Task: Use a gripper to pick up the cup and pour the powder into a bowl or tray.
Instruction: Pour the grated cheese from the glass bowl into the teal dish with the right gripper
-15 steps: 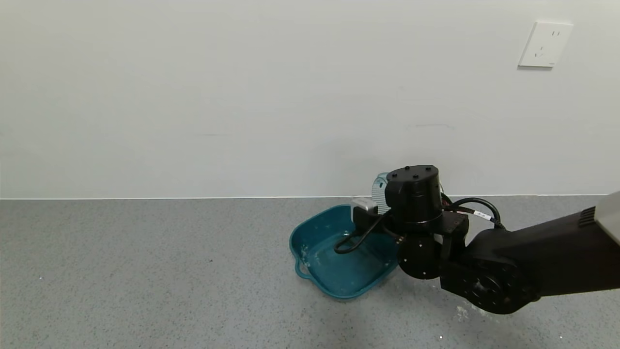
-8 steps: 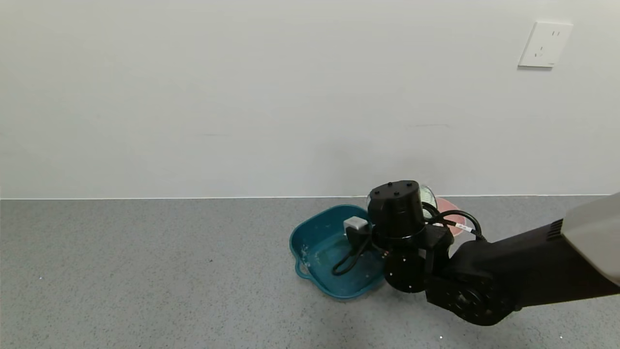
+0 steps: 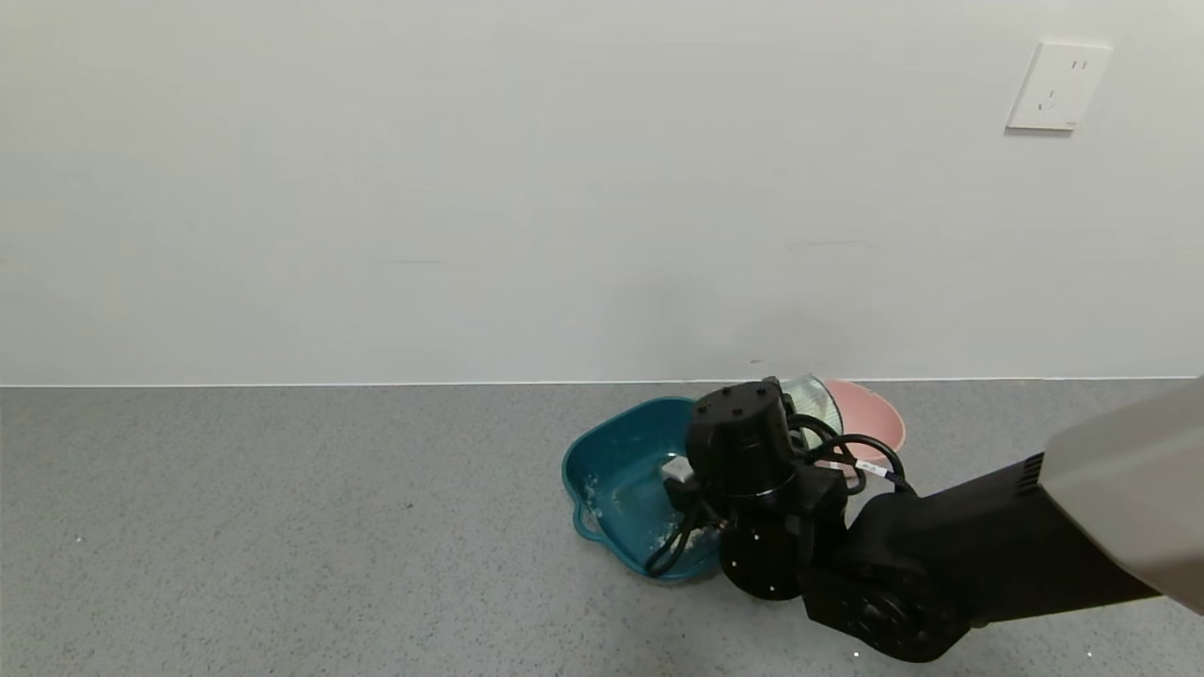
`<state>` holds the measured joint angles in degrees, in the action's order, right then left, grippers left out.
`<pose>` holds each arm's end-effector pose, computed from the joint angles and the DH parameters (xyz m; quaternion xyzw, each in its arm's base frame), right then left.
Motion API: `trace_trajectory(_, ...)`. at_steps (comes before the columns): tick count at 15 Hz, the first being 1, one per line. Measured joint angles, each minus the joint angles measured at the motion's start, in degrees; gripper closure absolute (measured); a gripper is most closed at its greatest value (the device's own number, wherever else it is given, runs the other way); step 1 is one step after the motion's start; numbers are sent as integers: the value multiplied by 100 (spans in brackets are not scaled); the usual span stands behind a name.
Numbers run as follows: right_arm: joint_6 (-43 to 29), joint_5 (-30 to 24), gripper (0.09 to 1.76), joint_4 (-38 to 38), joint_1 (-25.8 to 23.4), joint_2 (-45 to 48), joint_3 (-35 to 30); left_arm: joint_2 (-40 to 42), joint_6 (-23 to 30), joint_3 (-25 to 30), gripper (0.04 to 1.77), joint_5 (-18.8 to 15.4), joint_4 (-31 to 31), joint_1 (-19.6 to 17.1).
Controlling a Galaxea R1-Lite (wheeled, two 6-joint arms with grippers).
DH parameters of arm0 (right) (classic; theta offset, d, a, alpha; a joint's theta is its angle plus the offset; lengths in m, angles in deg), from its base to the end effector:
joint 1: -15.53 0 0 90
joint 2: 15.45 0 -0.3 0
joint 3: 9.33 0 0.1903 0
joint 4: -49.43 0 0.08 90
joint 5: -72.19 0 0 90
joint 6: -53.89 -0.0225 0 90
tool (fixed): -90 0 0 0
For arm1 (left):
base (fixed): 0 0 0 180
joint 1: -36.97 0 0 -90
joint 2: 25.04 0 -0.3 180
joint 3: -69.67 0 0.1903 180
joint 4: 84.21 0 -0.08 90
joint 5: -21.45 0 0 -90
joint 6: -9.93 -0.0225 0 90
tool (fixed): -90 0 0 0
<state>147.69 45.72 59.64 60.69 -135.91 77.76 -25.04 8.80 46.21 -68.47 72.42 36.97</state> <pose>0.2919 0.2650 0.1185 -0.8176 0.1941 -0.0214 0.5417 -0.0229 0.0000 0.0759 0.0099 -0.0008 0.0007 1.0000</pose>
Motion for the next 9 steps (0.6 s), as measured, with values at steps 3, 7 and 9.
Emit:
trace_trajectory(3,50,18,52,-23,50,-24,-22,0,-2,0,9,0,-5,0)
trace_trajectory(7,122,24,52,-26,98,-30,-35,0,0,0,9,0,-2,0)
trace_trajectory(9,116,27,52,2,111,-29,-35,0,0,0,9,0,0,0)
